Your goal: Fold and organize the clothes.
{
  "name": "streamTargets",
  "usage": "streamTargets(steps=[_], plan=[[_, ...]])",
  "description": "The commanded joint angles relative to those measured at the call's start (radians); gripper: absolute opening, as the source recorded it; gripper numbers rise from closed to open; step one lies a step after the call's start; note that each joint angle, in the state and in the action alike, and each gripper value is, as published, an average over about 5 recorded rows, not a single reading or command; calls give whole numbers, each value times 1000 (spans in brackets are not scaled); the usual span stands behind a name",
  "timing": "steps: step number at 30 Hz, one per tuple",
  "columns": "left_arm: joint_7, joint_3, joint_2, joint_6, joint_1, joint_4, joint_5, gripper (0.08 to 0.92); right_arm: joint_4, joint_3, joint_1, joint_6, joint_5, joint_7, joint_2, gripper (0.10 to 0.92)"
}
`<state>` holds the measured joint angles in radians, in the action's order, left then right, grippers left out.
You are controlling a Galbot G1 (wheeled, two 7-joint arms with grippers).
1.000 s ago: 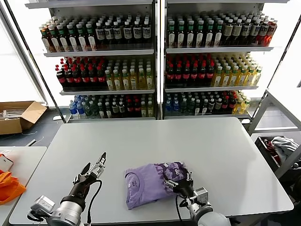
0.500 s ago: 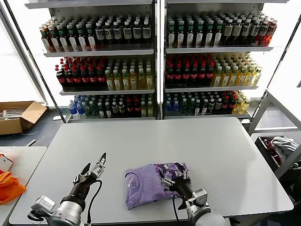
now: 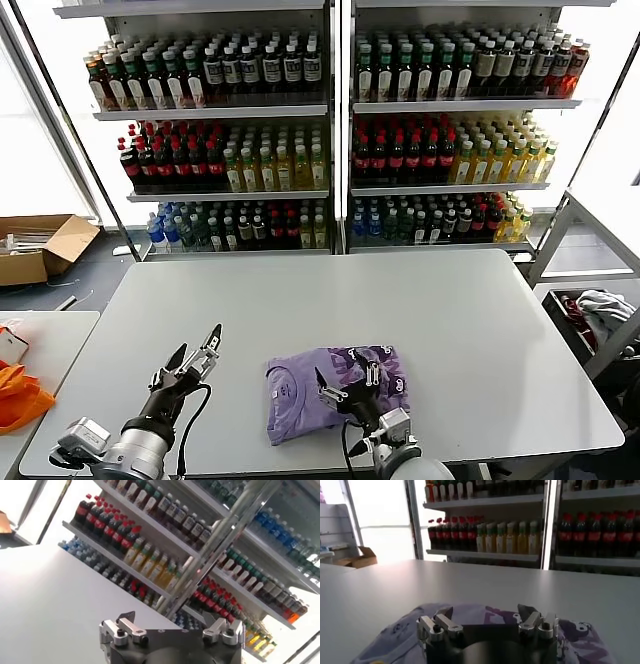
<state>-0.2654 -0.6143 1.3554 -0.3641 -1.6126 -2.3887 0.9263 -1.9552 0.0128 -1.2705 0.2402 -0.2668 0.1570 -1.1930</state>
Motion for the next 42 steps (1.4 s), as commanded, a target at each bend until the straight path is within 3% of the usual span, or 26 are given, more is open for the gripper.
streamTargets(steps=[1, 6, 16, 42], plan=[[57, -22, -1, 9, -6, 2, -24, 823, -225, 176, -32, -20, -92, 0, 50, 823], [133, -35, 1, 14, -8, -1, -73, 823, -306, 388, -106, -28, -115, -48, 53, 823], [262, -81, -14, 46, -7, -5, -183, 823, -307, 643, -279, -87, -87, -134, 7, 823], [322, -227, 32, 58, -13, -23, -241, 822, -274, 754, -424, -248, -9, -192, -66, 823]])
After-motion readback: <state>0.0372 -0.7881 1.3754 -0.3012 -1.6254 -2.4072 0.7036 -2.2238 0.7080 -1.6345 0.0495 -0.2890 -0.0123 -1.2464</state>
